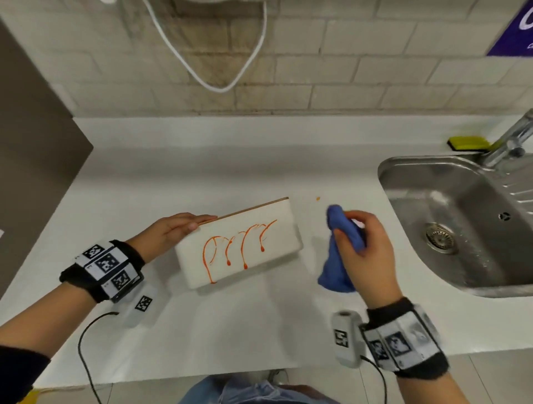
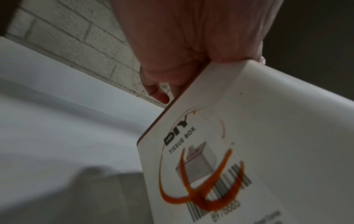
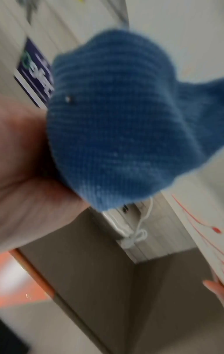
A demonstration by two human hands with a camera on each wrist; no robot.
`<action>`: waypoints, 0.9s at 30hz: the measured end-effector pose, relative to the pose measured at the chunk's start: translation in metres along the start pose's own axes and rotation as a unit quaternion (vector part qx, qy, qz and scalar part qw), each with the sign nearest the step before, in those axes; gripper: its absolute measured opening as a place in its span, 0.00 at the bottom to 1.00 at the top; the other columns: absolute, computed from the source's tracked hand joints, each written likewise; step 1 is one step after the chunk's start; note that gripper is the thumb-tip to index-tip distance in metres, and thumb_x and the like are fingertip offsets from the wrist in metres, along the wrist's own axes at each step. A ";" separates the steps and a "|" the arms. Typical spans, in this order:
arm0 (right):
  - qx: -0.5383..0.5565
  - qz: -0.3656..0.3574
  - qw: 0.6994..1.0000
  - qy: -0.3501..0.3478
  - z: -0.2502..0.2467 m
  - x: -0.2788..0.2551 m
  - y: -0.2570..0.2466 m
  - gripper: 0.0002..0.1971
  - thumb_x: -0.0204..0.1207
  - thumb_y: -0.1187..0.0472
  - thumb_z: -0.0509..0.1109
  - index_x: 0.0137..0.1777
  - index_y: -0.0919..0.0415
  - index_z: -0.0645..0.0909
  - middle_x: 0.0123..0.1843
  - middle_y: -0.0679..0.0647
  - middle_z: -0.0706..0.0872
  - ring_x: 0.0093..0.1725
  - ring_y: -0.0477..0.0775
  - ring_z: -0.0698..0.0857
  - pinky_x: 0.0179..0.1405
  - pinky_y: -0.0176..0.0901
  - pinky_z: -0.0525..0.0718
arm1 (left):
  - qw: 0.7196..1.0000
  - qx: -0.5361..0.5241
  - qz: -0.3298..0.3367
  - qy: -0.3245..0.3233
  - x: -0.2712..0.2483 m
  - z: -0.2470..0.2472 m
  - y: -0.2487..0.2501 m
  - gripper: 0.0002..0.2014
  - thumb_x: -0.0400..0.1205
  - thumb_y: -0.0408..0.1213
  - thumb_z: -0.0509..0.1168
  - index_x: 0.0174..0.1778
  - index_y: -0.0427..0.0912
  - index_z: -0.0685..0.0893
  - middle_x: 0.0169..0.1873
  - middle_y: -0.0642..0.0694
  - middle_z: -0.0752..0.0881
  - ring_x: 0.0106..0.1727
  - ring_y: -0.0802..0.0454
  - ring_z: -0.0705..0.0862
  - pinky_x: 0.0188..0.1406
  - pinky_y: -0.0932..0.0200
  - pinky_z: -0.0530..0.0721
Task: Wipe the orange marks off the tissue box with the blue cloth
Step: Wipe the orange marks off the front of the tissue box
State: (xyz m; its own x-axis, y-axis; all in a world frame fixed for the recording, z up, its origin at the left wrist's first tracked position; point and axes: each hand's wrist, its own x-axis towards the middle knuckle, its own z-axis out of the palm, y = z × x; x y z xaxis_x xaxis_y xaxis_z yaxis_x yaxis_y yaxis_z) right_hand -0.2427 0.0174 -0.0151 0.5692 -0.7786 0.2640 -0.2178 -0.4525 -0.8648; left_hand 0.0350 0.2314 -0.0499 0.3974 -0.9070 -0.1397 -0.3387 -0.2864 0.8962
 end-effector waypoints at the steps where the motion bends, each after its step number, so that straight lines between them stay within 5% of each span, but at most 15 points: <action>1: 0.000 -0.040 0.999 0.012 0.018 0.006 -0.010 0.12 0.72 0.75 0.68 0.50 0.60 0.79 0.48 0.54 0.81 0.48 0.36 0.80 0.46 0.23 0.74 | 1.000 -0.011 -0.007 0.000 0.000 -0.002 0.000 0.15 0.74 0.58 0.57 0.55 0.70 0.81 0.55 0.58 0.84 0.58 0.68 0.80 0.55 0.81 0.71; 4: -0.053 -0.098 0.993 0.036 0.075 0.015 -0.018 0.09 0.74 0.68 0.68 0.53 0.61 0.83 0.55 0.54 0.79 0.56 0.35 0.74 0.59 0.31 0.71 | 1.000 -0.029 -0.006 0.002 0.002 -0.007 -0.001 0.14 0.80 0.47 0.56 0.52 0.73 0.81 0.49 0.63 0.86 0.54 0.73 0.80 0.52 0.83 0.71; 6: -0.159 -0.108 0.981 0.028 0.104 0.007 -0.009 0.13 0.77 0.58 0.62 0.59 0.57 0.82 0.61 0.54 0.81 0.62 0.53 0.73 0.62 0.50 0.69 | 0.999 -0.037 -0.005 -0.001 0.001 -0.008 -0.002 0.12 0.76 0.56 0.57 0.53 0.73 0.81 0.49 0.56 0.86 0.52 0.73 0.80 0.51 0.83 0.72; 8: -0.220 -0.113 0.969 0.002 0.122 -0.002 0.000 0.19 0.79 0.54 0.57 0.66 0.56 0.77 0.67 0.56 0.79 0.63 0.58 0.71 0.61 0.57 0.68 | 0.999 -0.042 0.004 -0.006 0.001 -0.012 -0.005 0.17 0.71 0.65 0.57 0.54 0.73 0.80 0.50 0.52 0.84 0.53 0.72 0.80 0.51 0.82 0.72; 13: -0.212 -0.092 0.972 0.038 0.137 0.001 -0.001 0.19 0.79 0.58 0.53 0.66 0.59 0.75 0.66 0.60 0.79 0.58 0.56 0.70 0.57 0.58 0.76 | 0.998 -0.050 0.027 -0.018 0.005 -0.016 -0.013 0.22 0.74 0.57 0.56 0.62 0.58 0.79 0.51 0.37 0.82 0.49 0.73 0.79 0.49 0.84 0.71; 15: -0.208 -0.072 0.974 0.051 0.142 0.003 -0.005 0.19 0.77 0.60 0.53 0.65 0.60 0.76 0.64 0.60 0.80 0.57 0.58 0.73 0.55 0.58 0.78 | 0.998 -0.050 0.029 -0.023 0.007 -0.017 -0.016 0.23 0.73 0.58 0.54 0.61 0.60 0.80 0.52 0.35 0.81 0.49 0.71 0.79 0.50 0.83 0.71; 19: -0.202 -0.062 0.976 0.049 0.157 0.003 -0.020 0.20 0.76 0.63 0.55 0.66 0.61 0.76 0.62 0.60 0.82 0.55 0.61 0.78 0.55 0.56 0.77 | 0.997 -0.056 0.033 -0.031 0.012 -0.020 -0.021 0.22 0.74 0.59 0.51 0.61 0.64 0.79 0.52 0.41 0.83 0.52 0.70 0.79 0.52 0.82 0.71; 23: -0.202 -0.093 0.975 -0.002 0.181 -0.011 -0.037 0.17 0.74 0.65 0.62 0.63 0.63 0.79 0.60 0.62 0.84 0.55 0.63 0.80 0.56 0.58 0.80 | 0.996 -0.073 0.029 -0.032 0.014 -0.020 -0.020 0.20 0.81 0.53 0.53 0.64 0.51 0.78 0.40 0.63 0.83 0.46 0.75 0.79 0.48 0.83 0.71; 25: -0.194 -0.122 0.973 -0.030 0.191 -0.019 -0.042 0.16 0.74 0.66 0.62 0.62 0.62 0.80 0.59 0.62 0.84 0.54 0.62 0.80 0.57 0.56 0.78 | 0.997 -0.074 0.012 -0.020 0.015 -0.019 -0.021 0.18 0.86 0.45 0.50 0.66 0.42 0.77 0.41 0.60 0.82 0.44 0.78 0.79 0.47 0.84 0.71; 27: -0.174 -0.161 0.970 -0.056 0.197 -0.026 -0.045 0.16 0.75 0.64 0.60 0.61 0.62 0.80 0.58 0.61 0.84 0.54 0.60 0.78 0.57 0.50 0.75 | 0.995 -0.098 0.005 -0.024 0.015 -0.021 -0.021 0.21 0.85 0.49 0.49 0.65 0.40 0.77 0.48 0.58 0.81 0.47 0.82 0.79 0.48 0.86 0.70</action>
State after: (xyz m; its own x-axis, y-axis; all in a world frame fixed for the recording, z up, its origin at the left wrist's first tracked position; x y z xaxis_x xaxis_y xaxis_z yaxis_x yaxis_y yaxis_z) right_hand -0.0913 0.1441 -0.0675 0.7302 -0.5290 0.4324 -0.2568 -0.7990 -0.5438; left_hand 0.0657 0.2300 -0.0623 0.3527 -0.9243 -0.1459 -0.1678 -0.2159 0.9619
